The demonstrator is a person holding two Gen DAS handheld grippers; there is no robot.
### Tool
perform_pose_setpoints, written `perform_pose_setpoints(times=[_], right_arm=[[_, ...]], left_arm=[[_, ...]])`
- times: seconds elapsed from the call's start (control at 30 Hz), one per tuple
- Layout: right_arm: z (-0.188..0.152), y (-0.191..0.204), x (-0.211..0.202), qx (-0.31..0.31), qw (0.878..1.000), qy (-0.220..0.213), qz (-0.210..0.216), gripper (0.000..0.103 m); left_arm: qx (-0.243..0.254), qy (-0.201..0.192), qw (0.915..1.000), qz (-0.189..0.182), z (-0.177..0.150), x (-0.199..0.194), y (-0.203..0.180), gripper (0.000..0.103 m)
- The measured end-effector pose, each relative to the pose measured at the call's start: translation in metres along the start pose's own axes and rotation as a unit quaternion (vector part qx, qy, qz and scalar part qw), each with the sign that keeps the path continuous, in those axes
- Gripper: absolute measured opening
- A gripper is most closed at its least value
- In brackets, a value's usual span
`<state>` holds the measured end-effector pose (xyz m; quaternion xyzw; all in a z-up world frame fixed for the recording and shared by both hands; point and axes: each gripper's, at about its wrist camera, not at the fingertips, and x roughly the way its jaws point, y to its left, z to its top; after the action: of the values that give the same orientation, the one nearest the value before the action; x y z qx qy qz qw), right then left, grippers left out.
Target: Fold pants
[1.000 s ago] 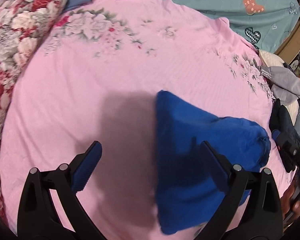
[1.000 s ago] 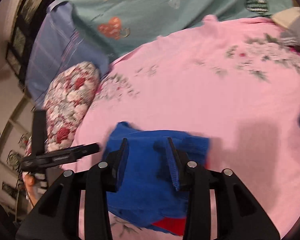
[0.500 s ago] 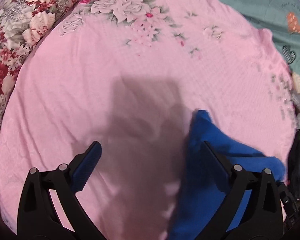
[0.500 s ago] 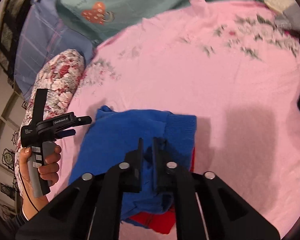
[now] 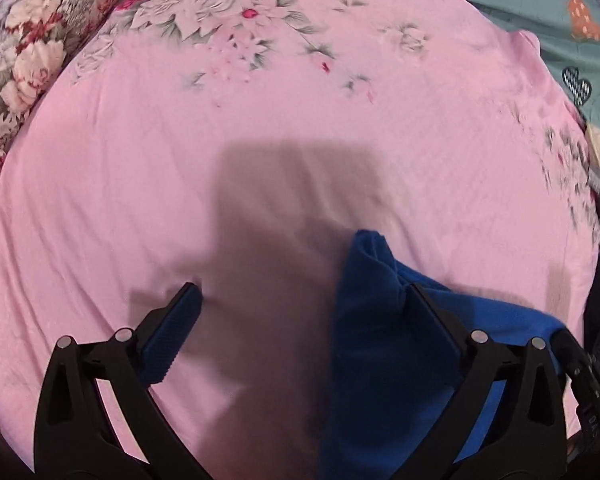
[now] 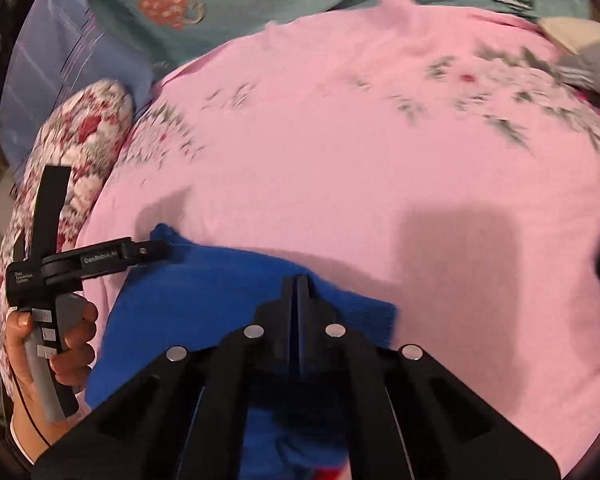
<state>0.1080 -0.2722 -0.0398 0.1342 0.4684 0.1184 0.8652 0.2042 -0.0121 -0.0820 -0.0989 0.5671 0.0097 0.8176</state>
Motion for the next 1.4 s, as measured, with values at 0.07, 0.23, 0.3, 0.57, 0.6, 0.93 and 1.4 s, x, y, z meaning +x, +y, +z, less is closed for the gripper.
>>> perform_pose_setpoints(times=[0.07, 0.23, 0.3, 0.57, 0.6, 0.93, 1.4], right_arm=[[-0.010, -0.004, -0.006, 0.001, 1.000, 0.009, 0.019, 0.001], [-0.021, 0.008, -0.025, -0.012, 1.000, -0.011, 0.003, 0.014], [-0.026, 0.018, -0.041, -0.029, 0.999, -0.036, 0.007, 0.035], [-0.065, 0.055, -0.035, -0.069, 0.991, 0.039, 0.110, 0.038], [-0.072, 0.048, -0.027, -0.070, 0.993, 0.052, 0.077, 0.036], [-0.077, 0.045, -0.066, -0.059, 0.995, 0.004, 0.078, 0.042], [-0.078, 0.038, -0.051, -0.049, 0.994, 0.038, 0.095, 0.052]], left_arm=[[-0.002, -0.002, 1.0000, -0.003, 0.001, -0.001, 0.002, 0.101], [-0.009, -0.006, 0.9999, -0.007, -0.002, -0.015, 0.005, 0.101], [-0.003, -0.030, 0.9995, -0.005, -0.009, -0.037, 0.008, 0.101], [0.039, -0.023, 0.9970, -0.063, -0.074, -0.069, -0.003, 0.101], [0.043, -0.014, 0.9972, -0.059, -0.081, -0.062, -0.002, 0.101], [0.001, 0.007, 0.9957, -0.093, -0.099, -0.077, 0.033, 0.101], [0.075, 0.031, 0.9959, -0.040, -0.129, -0.063, 0.012, 0.101]])
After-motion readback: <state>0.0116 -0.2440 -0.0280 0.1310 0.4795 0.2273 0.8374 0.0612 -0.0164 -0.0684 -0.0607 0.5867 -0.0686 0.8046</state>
